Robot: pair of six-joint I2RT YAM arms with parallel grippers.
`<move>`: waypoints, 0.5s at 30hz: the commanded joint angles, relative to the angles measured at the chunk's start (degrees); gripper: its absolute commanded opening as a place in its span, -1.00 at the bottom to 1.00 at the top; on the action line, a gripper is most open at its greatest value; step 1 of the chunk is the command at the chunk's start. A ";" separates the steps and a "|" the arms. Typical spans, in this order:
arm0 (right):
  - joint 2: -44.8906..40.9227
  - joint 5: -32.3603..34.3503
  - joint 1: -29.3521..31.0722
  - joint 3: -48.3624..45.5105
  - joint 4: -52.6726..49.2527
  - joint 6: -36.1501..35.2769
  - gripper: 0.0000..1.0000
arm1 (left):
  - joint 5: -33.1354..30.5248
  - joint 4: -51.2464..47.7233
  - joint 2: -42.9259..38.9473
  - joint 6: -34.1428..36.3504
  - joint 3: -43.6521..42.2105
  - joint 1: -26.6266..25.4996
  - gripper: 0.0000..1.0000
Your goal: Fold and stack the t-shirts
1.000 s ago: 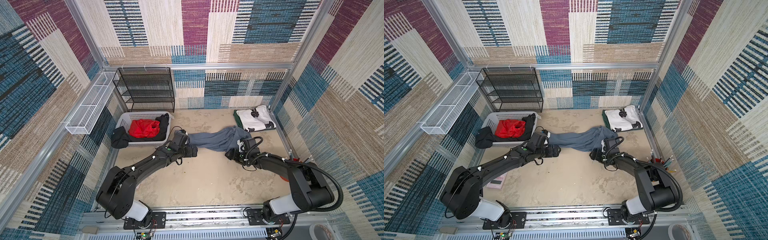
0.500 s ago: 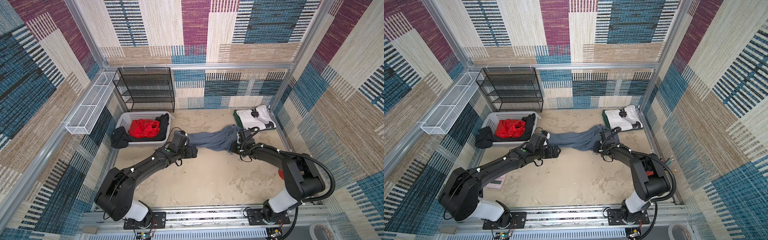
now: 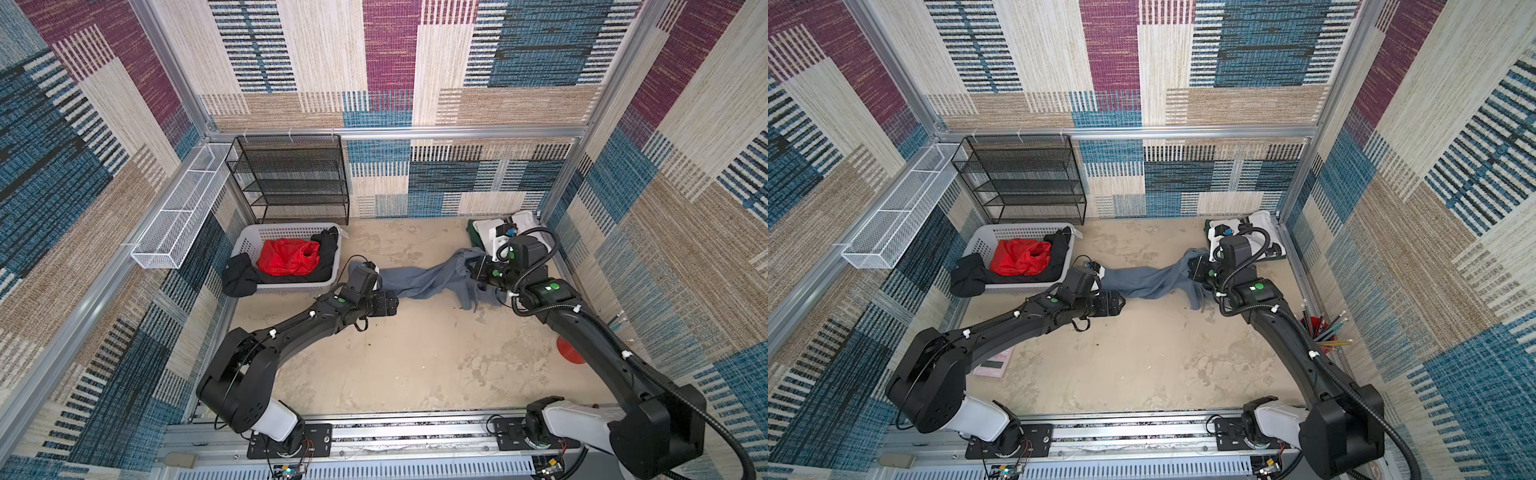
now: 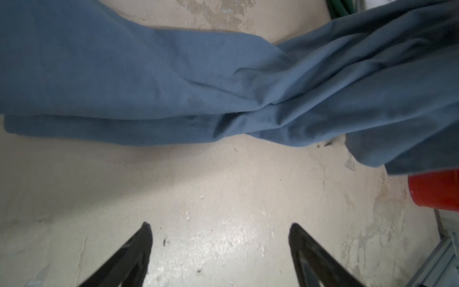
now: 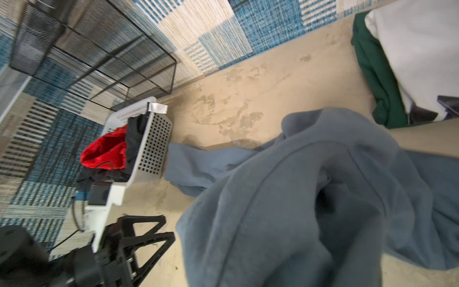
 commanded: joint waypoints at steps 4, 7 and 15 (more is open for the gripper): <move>-2.87 -1.33 0.05 4.38 -2.66 0.70 -1.00 | 3.64 3.76 3.40 -0.66 2.46 -1.34 0.64; -2.77 -0.83 0.03 5.09 -3.19 0.16 -1.00 | 3.87 3.85 5.92 -0.81 3.80 -2.47 0.61; -2.75 0.00 -0.19 4.21 -3.42 -0.42 -1.00 | 0.63 2.48 11.60 -0.79 5.26 -3.39 0.41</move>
